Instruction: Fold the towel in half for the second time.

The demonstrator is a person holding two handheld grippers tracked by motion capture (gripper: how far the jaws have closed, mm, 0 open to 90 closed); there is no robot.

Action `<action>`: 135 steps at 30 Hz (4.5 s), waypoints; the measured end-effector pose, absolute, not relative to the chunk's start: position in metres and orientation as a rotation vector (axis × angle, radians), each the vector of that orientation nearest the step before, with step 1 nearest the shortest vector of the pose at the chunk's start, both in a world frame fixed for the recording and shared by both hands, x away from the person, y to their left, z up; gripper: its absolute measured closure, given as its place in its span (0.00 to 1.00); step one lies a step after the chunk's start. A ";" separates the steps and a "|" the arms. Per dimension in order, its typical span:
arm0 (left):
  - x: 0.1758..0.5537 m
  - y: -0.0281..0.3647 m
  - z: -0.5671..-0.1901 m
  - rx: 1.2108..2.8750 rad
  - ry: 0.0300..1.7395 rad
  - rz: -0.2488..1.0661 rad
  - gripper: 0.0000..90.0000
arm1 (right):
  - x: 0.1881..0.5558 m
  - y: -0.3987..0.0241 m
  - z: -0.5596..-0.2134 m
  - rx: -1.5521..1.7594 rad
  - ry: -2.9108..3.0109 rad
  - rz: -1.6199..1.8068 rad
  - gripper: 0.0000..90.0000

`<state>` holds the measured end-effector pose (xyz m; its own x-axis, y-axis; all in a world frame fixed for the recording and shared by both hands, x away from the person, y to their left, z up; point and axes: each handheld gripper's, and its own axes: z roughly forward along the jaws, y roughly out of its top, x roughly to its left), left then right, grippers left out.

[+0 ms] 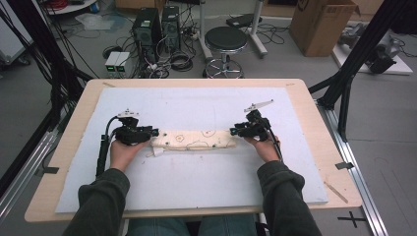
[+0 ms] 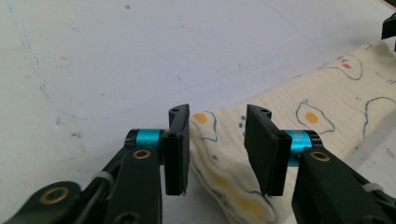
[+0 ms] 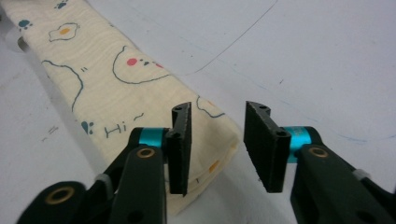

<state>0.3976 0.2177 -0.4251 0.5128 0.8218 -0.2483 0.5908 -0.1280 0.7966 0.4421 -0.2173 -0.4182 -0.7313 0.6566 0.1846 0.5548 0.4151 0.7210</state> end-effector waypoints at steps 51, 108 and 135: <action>0.362 0.220 -0.389 1.864 1.005 0.315 0.40 | 0.409 -0.229 -0.387 1.110 2.416 1.351 0.15; 0.310 0.233 -0.380 1.906 0.910 0.398 0.27 | 0.360 -0.255 -0.388 1.019 2.378 1.340 0.14; 0.285 0.240 -0.398 1.929 0.920 0.396 0.23 | 0.332 -0.273 -0.406 1.024 2.377 1.316 0.13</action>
